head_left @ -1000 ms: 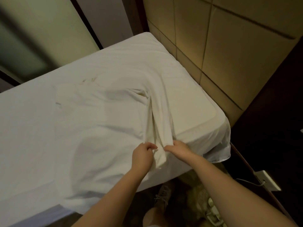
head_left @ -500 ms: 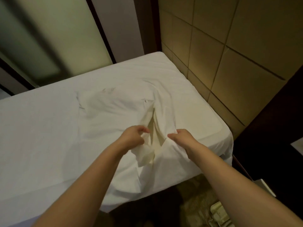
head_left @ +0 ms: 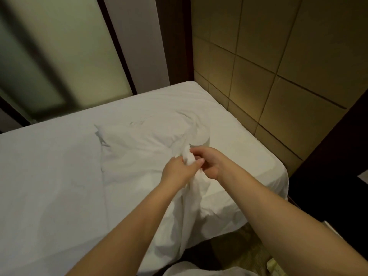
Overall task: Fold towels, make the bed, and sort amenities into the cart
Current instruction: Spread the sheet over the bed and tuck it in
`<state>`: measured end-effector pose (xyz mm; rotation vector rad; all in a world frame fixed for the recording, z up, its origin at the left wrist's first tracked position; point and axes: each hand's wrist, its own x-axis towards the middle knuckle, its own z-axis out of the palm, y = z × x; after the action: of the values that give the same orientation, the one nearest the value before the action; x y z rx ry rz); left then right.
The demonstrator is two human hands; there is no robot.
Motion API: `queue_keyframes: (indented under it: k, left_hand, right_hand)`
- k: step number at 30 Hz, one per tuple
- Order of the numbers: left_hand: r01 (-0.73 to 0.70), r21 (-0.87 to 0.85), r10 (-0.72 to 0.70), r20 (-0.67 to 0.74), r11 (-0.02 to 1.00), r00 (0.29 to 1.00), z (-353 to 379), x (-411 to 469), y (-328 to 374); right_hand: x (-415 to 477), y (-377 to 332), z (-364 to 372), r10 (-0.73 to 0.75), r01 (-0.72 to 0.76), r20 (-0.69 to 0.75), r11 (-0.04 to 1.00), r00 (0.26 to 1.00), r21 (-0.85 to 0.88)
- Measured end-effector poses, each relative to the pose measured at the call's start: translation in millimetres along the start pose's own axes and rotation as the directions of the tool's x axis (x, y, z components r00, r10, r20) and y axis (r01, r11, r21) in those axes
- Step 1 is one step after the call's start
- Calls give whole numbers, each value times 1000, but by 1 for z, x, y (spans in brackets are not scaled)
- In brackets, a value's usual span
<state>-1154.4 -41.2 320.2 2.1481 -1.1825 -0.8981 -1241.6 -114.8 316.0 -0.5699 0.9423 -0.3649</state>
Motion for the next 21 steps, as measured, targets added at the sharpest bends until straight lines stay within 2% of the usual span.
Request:
queue_keyframes:
  k: [3, 5, 6, 8, 10, 12, 17, 21]
  left_hand:
    - [124, -238, -130, -10, 963, 991, -3, 12, -14]
    - [137, -320, -144, 3, 937, 990, -3, 16, -21]
    - [129, -343, -138, -2, 930, 990, -3, 18, -23]
    - [127, -374, -137, -1, 919, 991, -5, 20, -25]
    - [150, -362, -151, 24, 920, 988, -8, 24, -26]
    - [139, -320, -130, 50, 937, 990, -12, 26, -27]
    - [86, -293, -68, 72, 952, 995, -21, 22, -32]
    - [85, -310, -78, 33, 947, 996, -22, 18, -30]
  right_hand:
    - [-7, 14, 12, -78, 71, 42, 984, 996, 164]
    - [-13, 24, 18, -131, 123, 33, 976, 991, 178]
    - [-15, 30, 20, -152, 151, 3, 982, 988, 114]
    - [-23, 41, 24, -207, 194, -77, 969, 975, -155]
    - [-27, 47, 23, -257, 173, -146, 887, 955, -428]
    - [-32, 47, 21, -248, 142, -119, 817, 961, -559]
    - [-37, 46, 16, -156, 31, -134, 755, 979, -654]
    - [-39, 57, 22, -92, 3, -122, 813, 988, -582]
